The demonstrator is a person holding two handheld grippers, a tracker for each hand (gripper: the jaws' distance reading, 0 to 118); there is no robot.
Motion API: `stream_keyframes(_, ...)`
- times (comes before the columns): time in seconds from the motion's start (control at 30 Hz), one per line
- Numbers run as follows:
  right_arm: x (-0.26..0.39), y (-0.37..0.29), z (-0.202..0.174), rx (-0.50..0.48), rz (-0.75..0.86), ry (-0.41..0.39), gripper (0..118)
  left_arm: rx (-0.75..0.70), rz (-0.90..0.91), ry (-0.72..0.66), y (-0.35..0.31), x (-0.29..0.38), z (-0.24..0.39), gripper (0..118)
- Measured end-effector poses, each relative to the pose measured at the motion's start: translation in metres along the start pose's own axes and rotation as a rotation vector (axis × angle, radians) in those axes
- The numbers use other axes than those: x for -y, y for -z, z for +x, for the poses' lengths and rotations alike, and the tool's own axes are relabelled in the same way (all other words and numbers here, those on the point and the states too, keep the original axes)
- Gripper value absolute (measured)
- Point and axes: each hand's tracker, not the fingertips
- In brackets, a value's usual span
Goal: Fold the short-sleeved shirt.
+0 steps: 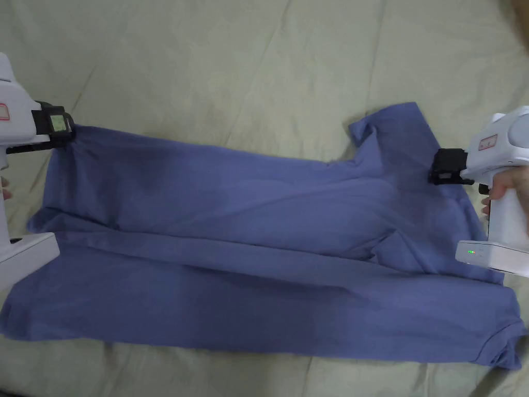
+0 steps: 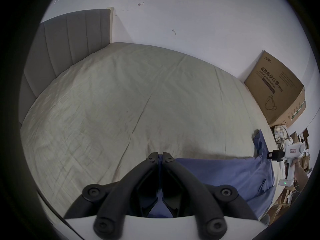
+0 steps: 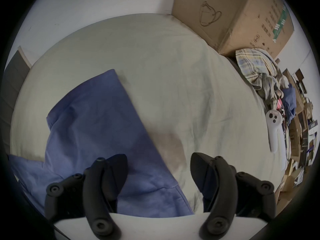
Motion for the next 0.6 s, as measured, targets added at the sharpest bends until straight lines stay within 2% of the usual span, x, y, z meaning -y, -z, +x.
stream_keyframes(0.03,0.002,-0.001,0.001,-0.009,0.011,0.009,70,-0.002,-0.003,0.000,0.000,0.001,0.000,0)
stream_keyframes(0.13,0.002,-0.005,-0.002,-0.029,0.049,0.019,10,-0.007,-0.008,-0.004,-0.002,0.003,0.003,0)
stream_keyframes(0.17,0.004,-0.009,-0.006,-0.034,0.049,0.017,0,-0.010,-0.011,-0.004,-0.002,0.004,0.003,0)
stream_keyframes(0.27,0.004,-0.014,-0.012,-0.076,0.015,-0.005,0,-0.019,-0.012,-0.007,-0.003,0.006,0.003,0)
stream_keyframes(0.37,0.003,-0.027,-0.011,-0.058,0.051,-0.035,0,-0.013,-0.012,-0.024,-0.005,0.006,0.004,0)
stream_keyframes(0.6,0.005,-0.084,0.007,-0.156,0.126,-0.014,0,0.015,0.004,-0.040,-0.026,0.005,0.008,0)
